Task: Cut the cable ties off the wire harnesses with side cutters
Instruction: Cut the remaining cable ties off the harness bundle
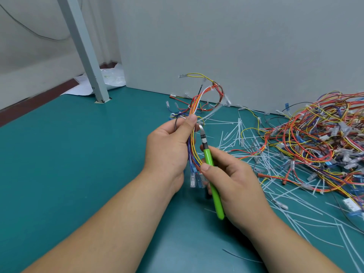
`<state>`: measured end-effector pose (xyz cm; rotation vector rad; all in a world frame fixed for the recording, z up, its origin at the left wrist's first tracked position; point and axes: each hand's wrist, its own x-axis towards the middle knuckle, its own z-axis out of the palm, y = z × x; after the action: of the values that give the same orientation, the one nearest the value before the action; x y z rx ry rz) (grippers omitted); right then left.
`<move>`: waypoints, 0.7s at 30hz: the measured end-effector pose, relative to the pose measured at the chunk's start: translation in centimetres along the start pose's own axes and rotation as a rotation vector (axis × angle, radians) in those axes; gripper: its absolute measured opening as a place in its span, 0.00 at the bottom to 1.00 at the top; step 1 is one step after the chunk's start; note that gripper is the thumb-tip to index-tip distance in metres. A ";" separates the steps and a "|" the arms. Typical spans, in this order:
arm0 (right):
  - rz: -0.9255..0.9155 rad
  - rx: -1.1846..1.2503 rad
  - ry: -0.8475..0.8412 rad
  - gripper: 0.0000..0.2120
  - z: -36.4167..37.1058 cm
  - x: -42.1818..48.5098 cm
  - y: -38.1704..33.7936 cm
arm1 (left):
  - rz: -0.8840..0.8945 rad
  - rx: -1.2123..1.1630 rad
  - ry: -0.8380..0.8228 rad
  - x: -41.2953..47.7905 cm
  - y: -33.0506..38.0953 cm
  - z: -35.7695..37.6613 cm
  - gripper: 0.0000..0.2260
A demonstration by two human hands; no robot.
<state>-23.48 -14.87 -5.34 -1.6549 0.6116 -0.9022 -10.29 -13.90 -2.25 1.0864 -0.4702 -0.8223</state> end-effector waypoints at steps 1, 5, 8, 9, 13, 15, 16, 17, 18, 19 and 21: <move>0.002 0.004 0.008 0.13 0.0 0.0 0.0 | 0.007 0.016 0.001 -0.1 0.0 0.0 0.13; -0.033 -0.027 0.037 0.11 -0.1 0.1 0.1 | -0.016 0.010 -0.024 -0.4 0.3 0.3 0.15; -0.039 -0.068 0.099 0.12 -0.1 0.0 0.0 | -0.029 -0.014 -0.070 -0.6 0.5 0.3 0.13; -0.040 -0.082 0.119 0.13 -0.1 -0.1 0.1 | -0.034 -0.035 -0.077 -0.6 0.6 0.3 0.12; -0.043 -0.142 0.186 0.15 -0.3 0.1 0.4 | -0.026 -0.055 -0.081 -0.5 0.4 0.3 0.11; -0.054 -0.153 0.188 0.13 -0.3 0.1 0.4 | -0.009 -0.049 -0.084 -0.4 0.4 0.3 0.11; -0.065 -0.165 0.180 0.11 -0.3 0.0 0.4 | -0.004 -0.046 -0.082 -0.4 0.3 0.2 0.11; -0.075 -0.184 0.171 0.10 -0.3 0.0 0.3 | 0.002 -0.041 -0.080 -0.3 0.3 0.2 0.11; -0.081 -0.200 0.168 0.09 -0.3 -0.1 0.2 | 0.009 -0.031 -0.080 -0.2 0.2 0.1 0.12; -0.082 -0.208 0.171 0.08 -0.3 -0.1 0.2 | 0.018 -0.015 -0.087 -0.1 0.2 0.1 0.14; -0.072 -0.212 0.176 0.08 -0.3 -0.1 0.2 | 0.039 0.025 -0.110 -0.1 0.0 0.1 0.15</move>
<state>-23.77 -15.06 -5.47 -1.8077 0.7947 -1.0728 -10.42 -13.82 -2.18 1.0558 -0.5939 -0.8467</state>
